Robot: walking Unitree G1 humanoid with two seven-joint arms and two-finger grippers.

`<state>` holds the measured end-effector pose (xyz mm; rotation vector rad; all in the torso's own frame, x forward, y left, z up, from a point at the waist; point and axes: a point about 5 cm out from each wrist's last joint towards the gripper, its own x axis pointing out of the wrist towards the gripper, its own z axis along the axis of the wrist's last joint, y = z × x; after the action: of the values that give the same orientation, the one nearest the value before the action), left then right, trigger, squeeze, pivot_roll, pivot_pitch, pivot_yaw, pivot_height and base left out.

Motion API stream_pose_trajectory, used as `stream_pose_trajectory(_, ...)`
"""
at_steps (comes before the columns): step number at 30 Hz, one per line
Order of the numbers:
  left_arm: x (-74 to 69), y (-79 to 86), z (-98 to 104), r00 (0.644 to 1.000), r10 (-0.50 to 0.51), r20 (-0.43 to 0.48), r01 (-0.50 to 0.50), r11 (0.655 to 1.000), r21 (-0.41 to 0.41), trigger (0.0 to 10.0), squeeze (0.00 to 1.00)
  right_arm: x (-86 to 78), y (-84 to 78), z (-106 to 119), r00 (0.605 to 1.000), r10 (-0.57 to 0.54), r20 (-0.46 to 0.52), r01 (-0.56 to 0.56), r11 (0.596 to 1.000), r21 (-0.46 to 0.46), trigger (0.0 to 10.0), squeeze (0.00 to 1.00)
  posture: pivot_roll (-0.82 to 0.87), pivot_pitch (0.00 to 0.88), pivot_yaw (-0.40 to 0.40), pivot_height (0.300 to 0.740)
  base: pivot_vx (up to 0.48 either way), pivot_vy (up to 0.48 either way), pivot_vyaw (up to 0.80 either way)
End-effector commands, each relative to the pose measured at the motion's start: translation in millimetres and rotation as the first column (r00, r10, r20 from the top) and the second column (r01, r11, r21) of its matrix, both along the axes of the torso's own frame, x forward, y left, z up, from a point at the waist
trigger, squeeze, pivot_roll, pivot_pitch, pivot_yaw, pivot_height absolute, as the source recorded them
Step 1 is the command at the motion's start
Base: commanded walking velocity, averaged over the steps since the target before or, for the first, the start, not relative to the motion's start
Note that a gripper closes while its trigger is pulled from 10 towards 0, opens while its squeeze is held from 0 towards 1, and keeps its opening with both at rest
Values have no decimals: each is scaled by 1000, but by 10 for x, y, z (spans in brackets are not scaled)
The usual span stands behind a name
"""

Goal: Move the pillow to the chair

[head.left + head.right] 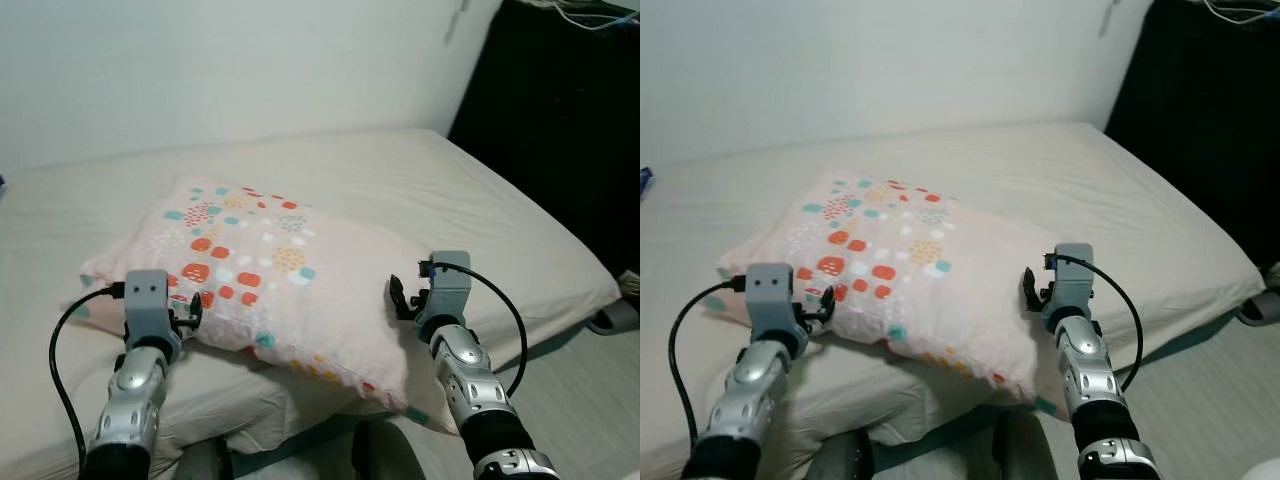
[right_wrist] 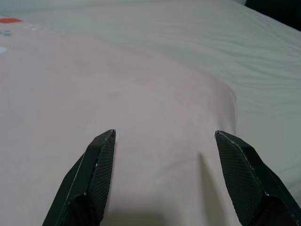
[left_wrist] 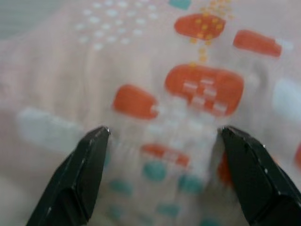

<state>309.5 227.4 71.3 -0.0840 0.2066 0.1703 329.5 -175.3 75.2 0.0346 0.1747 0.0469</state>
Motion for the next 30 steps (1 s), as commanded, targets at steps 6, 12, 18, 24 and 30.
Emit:
stream_pose_trajectory(6, 92, 277, -17, 995, 67, -72, -73, 993, -91, 10000, 0, 64, 154, 104, 996, 81, 31, -81, 996, 28, 10000, 0, 7, 0, -81, 573, 0, 0, -94)
stream_pose_trajectory(12, 143, 508, 102, 985, 164, -54, -172, 965, -200, 10000, 0, 68, 217, 148, 991, 125, 51, -126, 992, 26, 10000, 0, 1, 10, -76, 573, 0, 0, 0)
stream_pose_trajectory(18, 59, 766, 156, 989, 130, -74, -148, 924, -352, 10000, 0, 35, 245, 144, 988, 147, 53, -149, 989, 25, 10000, 0, 7, 15, -71, 573, 0, 0, 0)
stream_pose_trajectory(24, -176, 1010, -19, 971, 160, -179, -222, 878, -424, 10000, 0, 8, 272, 105, 988, 149, 44, -151, 988, 42, 10000, 0, 17, 6, -75, 573, 0, 0, 0)
stream_pose_trajectory(30, -200, 999, -55, 972, 192, -133, -233, 756, -612, 10000, 0, 7, 295, 94, 987, 155, 40, -157, 986, 53, 10000, 0, 20, 0, -80, 573, 0, 0, 0)
